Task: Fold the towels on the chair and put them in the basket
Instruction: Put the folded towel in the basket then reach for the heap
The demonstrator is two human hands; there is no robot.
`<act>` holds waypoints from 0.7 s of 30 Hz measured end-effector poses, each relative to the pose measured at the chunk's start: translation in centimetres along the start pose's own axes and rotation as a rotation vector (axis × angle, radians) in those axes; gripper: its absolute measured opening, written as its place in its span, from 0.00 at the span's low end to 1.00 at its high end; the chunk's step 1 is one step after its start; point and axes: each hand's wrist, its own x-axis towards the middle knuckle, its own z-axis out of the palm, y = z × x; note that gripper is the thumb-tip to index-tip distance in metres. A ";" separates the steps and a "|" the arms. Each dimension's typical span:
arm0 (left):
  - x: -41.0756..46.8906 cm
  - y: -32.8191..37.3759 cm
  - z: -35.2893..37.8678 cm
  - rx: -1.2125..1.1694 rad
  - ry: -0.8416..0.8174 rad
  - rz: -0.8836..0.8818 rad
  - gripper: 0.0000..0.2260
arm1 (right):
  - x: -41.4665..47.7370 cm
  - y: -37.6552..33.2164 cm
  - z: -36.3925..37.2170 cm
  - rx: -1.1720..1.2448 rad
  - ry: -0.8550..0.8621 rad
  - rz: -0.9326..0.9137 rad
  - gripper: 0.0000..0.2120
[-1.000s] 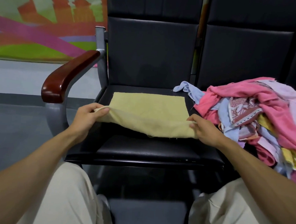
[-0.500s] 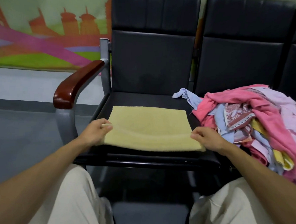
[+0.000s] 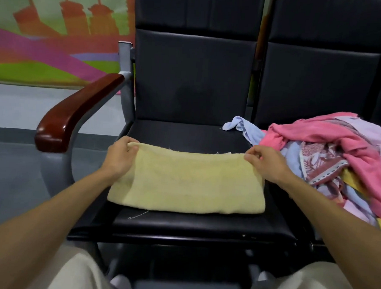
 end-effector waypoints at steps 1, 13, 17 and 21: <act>1.0 -0.1 0.6 0.005 0.007 -0.008 0.08 | 1.1 0.3 0.4 0.006 0.009 0.005 0.04; 7.2 -4.7 4.4 0.064 -0.032 -0.124 0.16 | 7.9 4.8 6.7 -0.230 0.023 -0.019 0.08; 7.0 -5.3 2.1 0.332 -0.099 -0.142 0.10 | 6.8 2.4 7.6 -0.240 0.023 -0.223 0.05; 5.9 -4.5 1.5 0.750 -0.470 -0.259 0.22 | 5.1 0.1 9.1 -0.288 -0.268 -0.383 0.05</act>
